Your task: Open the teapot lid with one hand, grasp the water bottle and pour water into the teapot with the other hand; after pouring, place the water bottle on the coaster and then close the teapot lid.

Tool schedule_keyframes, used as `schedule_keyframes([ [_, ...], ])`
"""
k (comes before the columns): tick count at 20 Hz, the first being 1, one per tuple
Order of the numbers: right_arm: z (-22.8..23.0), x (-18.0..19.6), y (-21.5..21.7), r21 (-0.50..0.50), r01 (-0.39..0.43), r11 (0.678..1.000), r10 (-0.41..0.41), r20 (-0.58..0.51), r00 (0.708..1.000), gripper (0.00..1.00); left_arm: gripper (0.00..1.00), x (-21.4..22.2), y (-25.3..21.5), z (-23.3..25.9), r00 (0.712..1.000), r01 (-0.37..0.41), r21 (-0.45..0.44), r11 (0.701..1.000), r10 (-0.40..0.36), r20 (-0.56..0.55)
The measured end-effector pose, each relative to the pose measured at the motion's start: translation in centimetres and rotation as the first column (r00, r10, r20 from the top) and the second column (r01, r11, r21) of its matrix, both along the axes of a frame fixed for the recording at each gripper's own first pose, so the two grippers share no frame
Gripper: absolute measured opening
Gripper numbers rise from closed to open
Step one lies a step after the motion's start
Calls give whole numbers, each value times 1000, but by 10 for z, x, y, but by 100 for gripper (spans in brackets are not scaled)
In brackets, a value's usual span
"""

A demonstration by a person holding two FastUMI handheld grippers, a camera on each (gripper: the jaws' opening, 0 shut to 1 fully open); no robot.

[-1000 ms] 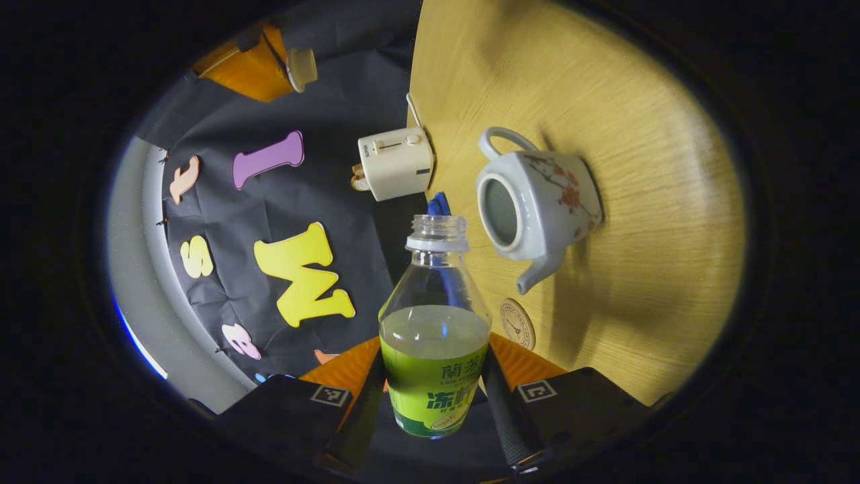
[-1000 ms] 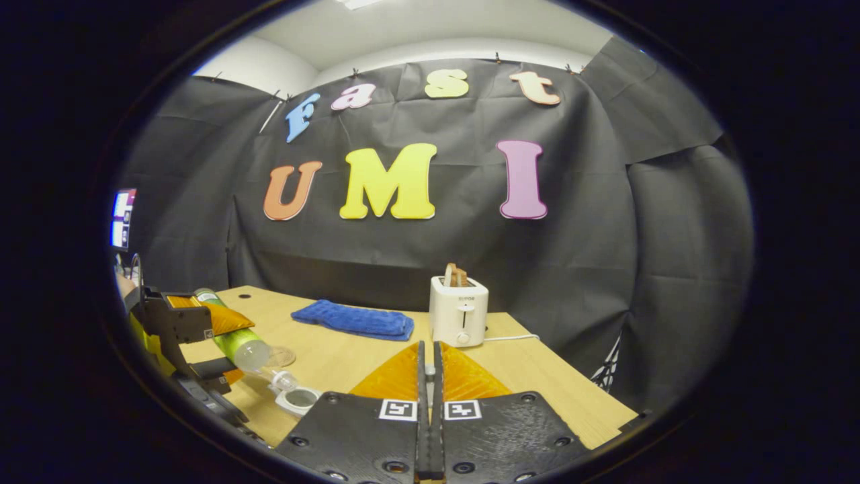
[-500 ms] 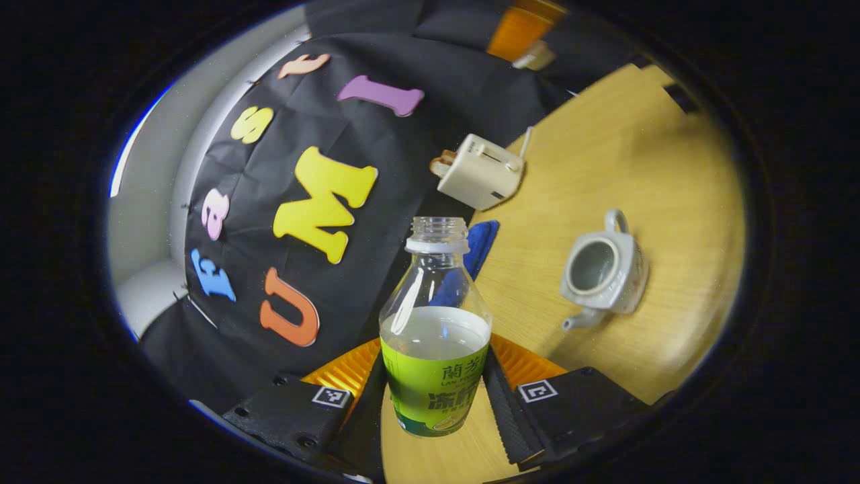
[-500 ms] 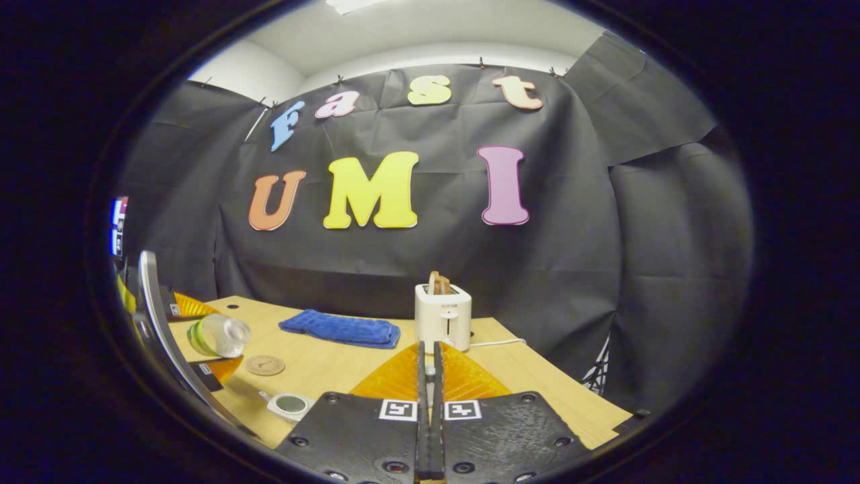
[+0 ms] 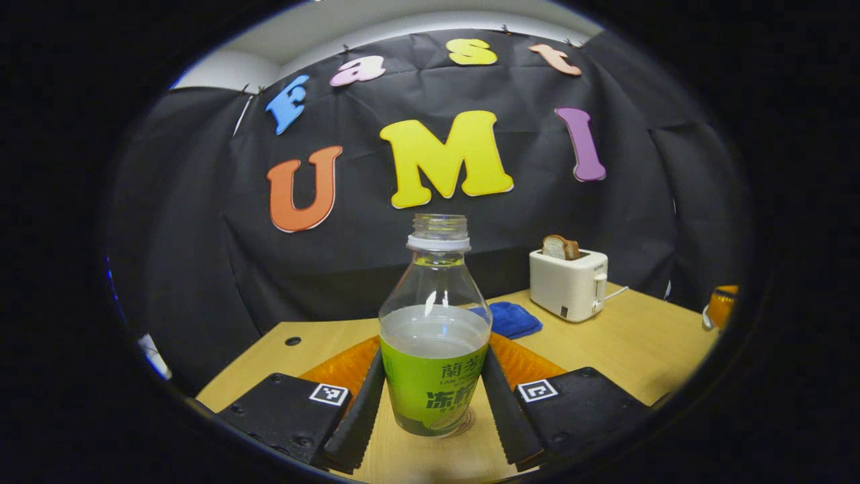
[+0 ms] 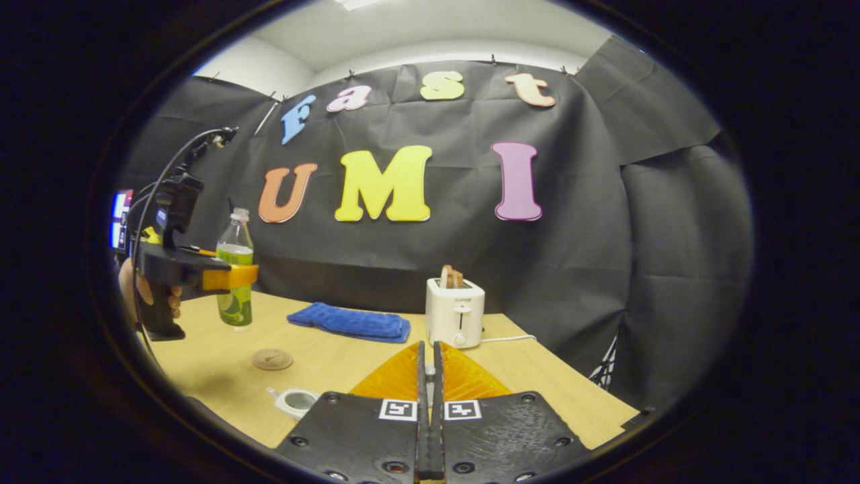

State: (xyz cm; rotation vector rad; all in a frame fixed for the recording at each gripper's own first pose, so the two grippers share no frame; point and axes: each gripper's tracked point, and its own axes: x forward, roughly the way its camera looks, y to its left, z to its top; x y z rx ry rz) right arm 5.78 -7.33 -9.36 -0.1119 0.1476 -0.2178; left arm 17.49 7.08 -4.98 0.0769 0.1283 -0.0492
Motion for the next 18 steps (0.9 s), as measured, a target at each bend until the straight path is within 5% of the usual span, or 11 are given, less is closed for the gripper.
schedule_keyframes([
  [9, -25, 10, 12, 3, -23, 1000, 23, -50, 998, 0, 78, 42, 15, -82, 997, -21, -190, 981, 7, -74],
  [18, -55, 19, 25, -5, -49, 999, 48, -114, 992, 0, 81, 38, -5, -91, 996, 39, -110, 993, -47, -74],
])
